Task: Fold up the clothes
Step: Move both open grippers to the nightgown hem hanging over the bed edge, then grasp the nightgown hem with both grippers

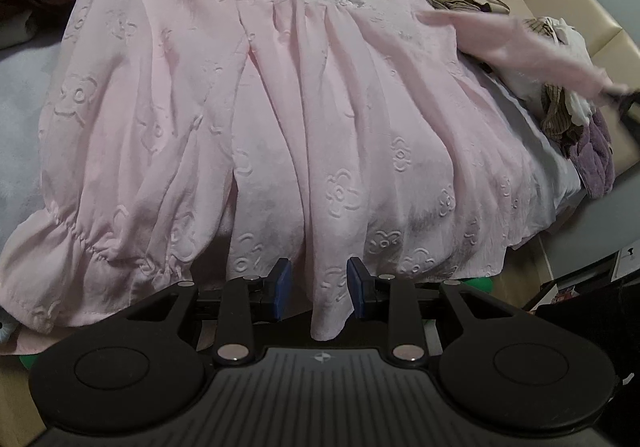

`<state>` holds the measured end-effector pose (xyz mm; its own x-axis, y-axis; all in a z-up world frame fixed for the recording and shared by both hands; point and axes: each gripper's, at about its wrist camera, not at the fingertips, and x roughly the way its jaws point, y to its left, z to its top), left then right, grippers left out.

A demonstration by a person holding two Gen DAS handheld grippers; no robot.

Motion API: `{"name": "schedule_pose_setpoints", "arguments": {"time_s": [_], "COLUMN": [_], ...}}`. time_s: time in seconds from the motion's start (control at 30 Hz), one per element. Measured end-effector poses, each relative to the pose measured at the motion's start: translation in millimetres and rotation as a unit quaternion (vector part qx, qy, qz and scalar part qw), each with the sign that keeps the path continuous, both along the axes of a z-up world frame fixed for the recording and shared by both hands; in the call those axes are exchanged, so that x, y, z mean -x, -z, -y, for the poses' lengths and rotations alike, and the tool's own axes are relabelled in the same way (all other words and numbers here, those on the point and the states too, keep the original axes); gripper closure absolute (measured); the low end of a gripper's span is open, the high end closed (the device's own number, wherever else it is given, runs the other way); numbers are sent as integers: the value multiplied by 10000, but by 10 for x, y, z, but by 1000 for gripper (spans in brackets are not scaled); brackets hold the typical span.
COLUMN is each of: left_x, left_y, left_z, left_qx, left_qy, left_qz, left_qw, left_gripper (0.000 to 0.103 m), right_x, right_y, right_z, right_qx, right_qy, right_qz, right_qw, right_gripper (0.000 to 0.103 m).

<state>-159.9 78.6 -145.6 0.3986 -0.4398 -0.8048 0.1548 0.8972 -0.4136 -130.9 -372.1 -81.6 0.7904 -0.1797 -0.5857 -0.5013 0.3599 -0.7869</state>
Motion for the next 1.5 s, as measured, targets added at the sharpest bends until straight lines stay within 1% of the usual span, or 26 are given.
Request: {"name": "schedule_pose_setpoints", "arguments": {"time_s": [0.03,0.07,0.13,0.2,0.23,0.3,0.33,0.4,0.47,0.57,0.6,0.7,0.73,0.8,0.87,0.9,0.97,1.03,1.13,1.17,1.23,1.3,1.33,1.37,1.43,1.5], "left_x": [1,3,0,-2,-5,-15,-19,-31,-43,-51,-51,-49,-48,-35,-14,-6,-1,6,16,22,33,41,45,43,40,39], "left_y": [-2,-4,-13,-26,-30,-27,-20,-7,16,76,100,195,226,282,342,376,448,489,547,549,543,541,542,544,543,552], "left_z": [0,0,3,7,9,10,7,-2,-11,-28,-34,-27,-21,8,48,77,130,132,131,108,92,85,82,75,66,69], "left_qx": [6,13,22,32,38,55,54,53,52,42,40,88,106,166,240,253,151,61,-66,-50,-26,-31,-33,-25,-16,22], "left_qy": [-10,-20,-22,-21,-24,-37,-38,-37,-49,-54,-48,75,122,251,416,517,694,698,700,679,668,673,672,658,643,664], "left_qz": [-6,-12,-8,15,22,12,9,-1,-24,-74,-93,-214,-261,-372,-472,-516,-580,-618,-674,-683,-677,-650,-636,-624,-580,-479], "left_qw": [10000,10000,10000,10000,10000,10000,10000,10000,10000,9999,9999,9997,9995,9989,9977,9970,9958,9956,9952,9953,9955,9956,9957,9959,9962,9966], "left_gripper": [75,75,74,73,73,70,69,68,68,65,65,64,64,64,64,64,64,64,64,64,64,64,64,64,64,64], "right_x": [64,91,113,70,27,-56,-96,-137,-145,-111,-115,-178,-198,-231,-255,-268,-245,-215,-222,-245,-313,-340,-350,-343,-319,-310], "right_y": [216,370,627,700,681,579,525,401,288,101,58,170,216,333,463,525,563,587,651,682,757,822,854,861,847,829], "right_z": [-62,-77,-67,-20,13,83,117,179,172,115,85,-24,-50,-89,-68,-52,-79,-115,-213,-232,-251,-287,-306,-334,-383,-400], "right_qx": [195,232,175,-100,-333,-858,-1118,-1589,-2084,-2767,-3026,-3453,-3440,-3259,-3173,-3144,-3290,-3469,-3455,-3476,-3580,-3635,-3657,-3671,-3702,-3744], "right_qy": [-266,-287,-127,189,395,775,959,1177,1317,1157,1105,1196,1252,1408,1601,1696,1653,1570,1547,1599,1731,1795,1820,1779,1661,1620], "right_qz": [-570,-1020,-1820,-2319,-2515,-2782,-2903,-2892,-2783,-2630,-2635,-2936,-3039,-3230,-3313,-3346,-3414,-3481,-3410,-3374,-3401,-3563,-3654,-3722,-3805,-3806], "right_qw": [9978,9941,9831,9725,9665,9535,9455,9366,9283,9170,9093,8833,8795,8773,8740,8720,8648,8567,8604,8601,8522,8419,8365,8337,8310,8299], "right_gripper": [102,102,101,101,96,83,74,73,73,71,70,67,66,64,57,57,57,57,55,55,55,58,66,73,80,81]}}
